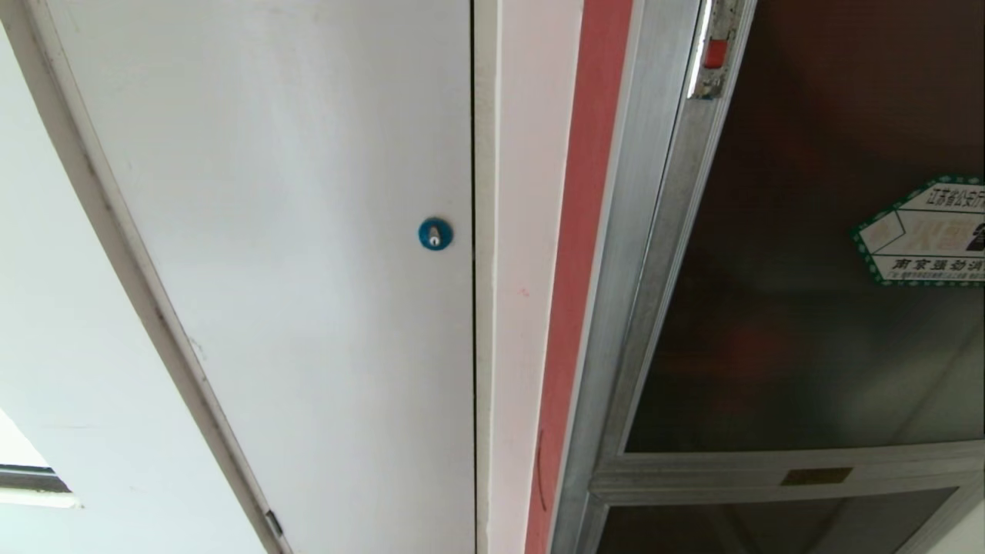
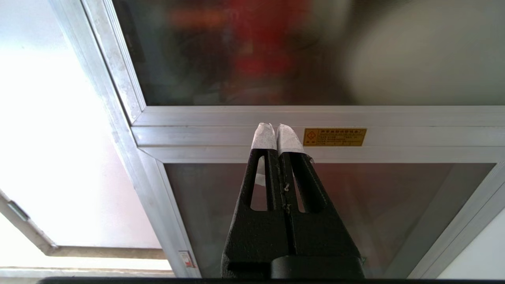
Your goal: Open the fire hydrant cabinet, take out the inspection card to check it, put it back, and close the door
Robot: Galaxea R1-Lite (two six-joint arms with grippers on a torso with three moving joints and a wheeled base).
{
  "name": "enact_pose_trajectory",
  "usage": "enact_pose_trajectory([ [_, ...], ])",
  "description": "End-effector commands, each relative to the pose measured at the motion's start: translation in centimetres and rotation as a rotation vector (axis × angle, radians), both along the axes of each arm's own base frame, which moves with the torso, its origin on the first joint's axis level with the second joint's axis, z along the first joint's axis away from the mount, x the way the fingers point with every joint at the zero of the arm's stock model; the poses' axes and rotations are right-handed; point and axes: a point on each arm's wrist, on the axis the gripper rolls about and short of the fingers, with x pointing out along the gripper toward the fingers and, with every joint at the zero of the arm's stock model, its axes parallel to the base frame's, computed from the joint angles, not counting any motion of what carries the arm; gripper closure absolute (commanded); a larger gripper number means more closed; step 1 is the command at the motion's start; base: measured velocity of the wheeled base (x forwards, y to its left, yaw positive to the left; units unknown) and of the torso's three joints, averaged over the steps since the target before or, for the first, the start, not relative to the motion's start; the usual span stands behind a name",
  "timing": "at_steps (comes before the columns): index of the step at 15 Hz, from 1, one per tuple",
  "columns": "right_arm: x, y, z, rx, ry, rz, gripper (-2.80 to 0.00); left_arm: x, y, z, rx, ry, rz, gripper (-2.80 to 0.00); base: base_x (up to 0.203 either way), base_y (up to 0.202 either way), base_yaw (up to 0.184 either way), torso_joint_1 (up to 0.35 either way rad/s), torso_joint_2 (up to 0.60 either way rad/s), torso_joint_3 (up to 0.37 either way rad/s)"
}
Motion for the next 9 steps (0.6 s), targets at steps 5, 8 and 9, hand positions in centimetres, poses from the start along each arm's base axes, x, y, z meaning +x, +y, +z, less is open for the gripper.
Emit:
enact_pose_trajectory([
  [5,0.01,0.00,-0.03,0.000,0.000,0.000,0.00,0.10,0.00,-0.33,0.000,0.013,0.000,0.00,0.000,0.000,0.000,0.000,0.00,0.000],
  [8,0.01,0.00,-0.04,0.000,0.001,0.000,0.00,0.09,0.00,-0.33,0.000,0.011,0.000,0.00,0.000,0.000,0.000,0.000,0.00,0.000],
  [9,0.01,0.00,-0.04,0.004,0.001,0.000,0.00,0.09,0.00,-0.33,0.000,0.011,0.000,0.00,0.000,0.000,0.000,0.000,0.00,0.000],
])
